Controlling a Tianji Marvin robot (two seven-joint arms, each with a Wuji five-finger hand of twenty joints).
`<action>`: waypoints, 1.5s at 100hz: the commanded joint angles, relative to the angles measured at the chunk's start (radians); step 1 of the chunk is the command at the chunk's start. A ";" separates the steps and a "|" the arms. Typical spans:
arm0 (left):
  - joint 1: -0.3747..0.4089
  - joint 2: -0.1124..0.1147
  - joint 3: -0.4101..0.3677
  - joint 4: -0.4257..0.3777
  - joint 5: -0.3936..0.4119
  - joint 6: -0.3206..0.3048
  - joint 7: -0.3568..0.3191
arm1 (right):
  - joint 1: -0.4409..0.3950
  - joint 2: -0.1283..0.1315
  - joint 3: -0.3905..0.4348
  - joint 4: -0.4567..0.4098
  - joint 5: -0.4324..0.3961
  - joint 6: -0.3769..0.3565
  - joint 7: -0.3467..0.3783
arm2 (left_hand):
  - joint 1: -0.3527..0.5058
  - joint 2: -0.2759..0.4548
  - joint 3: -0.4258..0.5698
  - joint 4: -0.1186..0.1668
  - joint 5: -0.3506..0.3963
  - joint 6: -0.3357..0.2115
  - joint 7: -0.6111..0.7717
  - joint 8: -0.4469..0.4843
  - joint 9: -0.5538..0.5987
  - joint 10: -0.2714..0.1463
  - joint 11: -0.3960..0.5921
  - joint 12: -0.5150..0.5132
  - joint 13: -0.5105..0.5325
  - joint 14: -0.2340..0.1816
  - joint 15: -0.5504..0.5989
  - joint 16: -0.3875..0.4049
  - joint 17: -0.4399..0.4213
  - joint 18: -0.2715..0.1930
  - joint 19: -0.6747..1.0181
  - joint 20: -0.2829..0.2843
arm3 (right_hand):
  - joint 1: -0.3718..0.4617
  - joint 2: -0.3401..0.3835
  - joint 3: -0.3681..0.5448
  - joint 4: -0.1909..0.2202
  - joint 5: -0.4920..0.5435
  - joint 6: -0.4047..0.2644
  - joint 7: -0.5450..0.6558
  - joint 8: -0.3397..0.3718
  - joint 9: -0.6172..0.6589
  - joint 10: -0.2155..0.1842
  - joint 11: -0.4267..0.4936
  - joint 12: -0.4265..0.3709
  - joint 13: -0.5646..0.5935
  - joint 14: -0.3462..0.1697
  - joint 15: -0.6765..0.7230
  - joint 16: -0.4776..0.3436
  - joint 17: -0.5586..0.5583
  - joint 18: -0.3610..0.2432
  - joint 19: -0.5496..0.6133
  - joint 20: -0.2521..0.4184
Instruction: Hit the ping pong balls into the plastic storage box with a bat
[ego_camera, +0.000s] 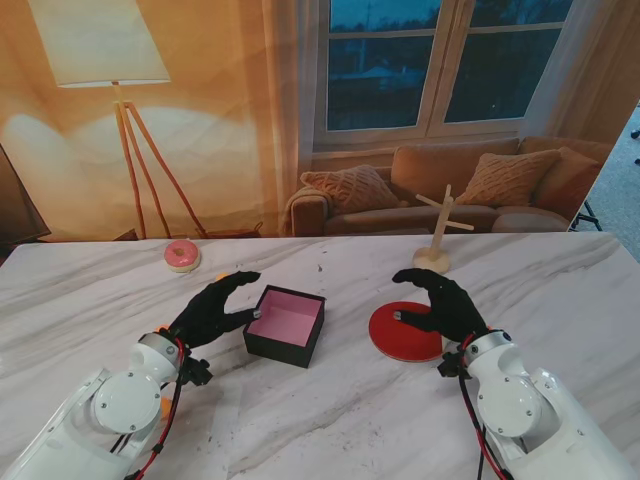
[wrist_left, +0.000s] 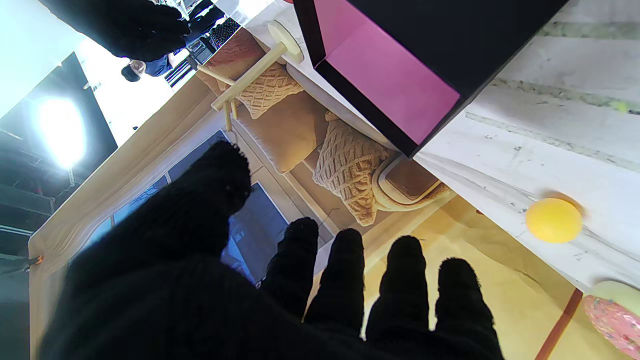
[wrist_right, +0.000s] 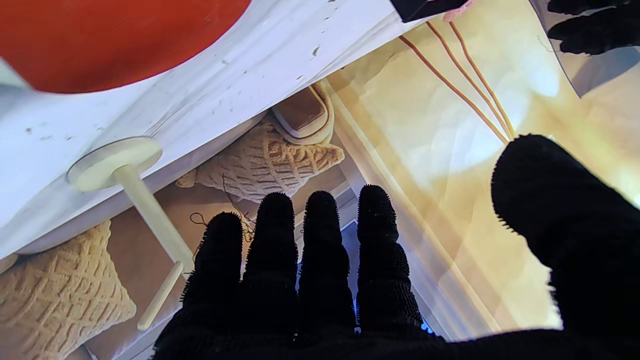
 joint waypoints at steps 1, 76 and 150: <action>0.001 -0.004 0.003 -0.006 -0.003 0.006 -0.011 | 0.002 0.016 0.019 -0.003 -0.002 0.001 0.026 | -0.018 0.013 -0.020 -0.015 -0.019 -0.026 -0.010 -0.004 -0.033 0.000 -0.009 -0.005 -0.038 -0.001 -0.001 0.005 -0.008 -0.009 -0.003 0.005 | 0.000 -0.033 0.042 0.004 0.044 0.003 0.024 0.023 0.020 0.002 0.002 0.013 0.032 -0.002 0.020 0.013 0.003 -0.011 0.036 0.029; -0.007 -0.006 0.016 0.003 -0.015 0.015 -0.012 | 0.057 0.072 0.081 0.158 -0.322 0.018 0.088 | -0.015 0.026 -0.050 -0.010 -0.010 -0.031 -0.008 0.002 -0.024 0.024 -0.014 0.016 -0.036 0.022 0.005 0.026 -0.011 0.034 0.009 0.035 | 0.090 -0.270 0.206 -0.048 -0.038 -0.021 0.007 0.007 -0.012 -0.006 0.032 0.077 0.052 0.020 0.075 0.072 -0.001 0.071 0.239 0.087; -0.011 -0.007 0.020 0.005 -0.024 0.024 -0.013 | 0.128 0.091 0.022 0.305 -0.394 0.096 0.108 | -0.014 0.034 -0.064 -0.009 -0.001 -0.028 -0.008 0.003 -0.021 0.029 -0.020 0.020 -0.036 0.023 0.002 0.028 -0.013 0.033 0.004 0.041 | 0.096 -0.263 0.210 -0.044 0.032 -0.085 0.011 0.016 -0.059 -0.008 0.031 0.056 0.005 0.004 0.046 0.043 -0.016 0.060 0.141 0.045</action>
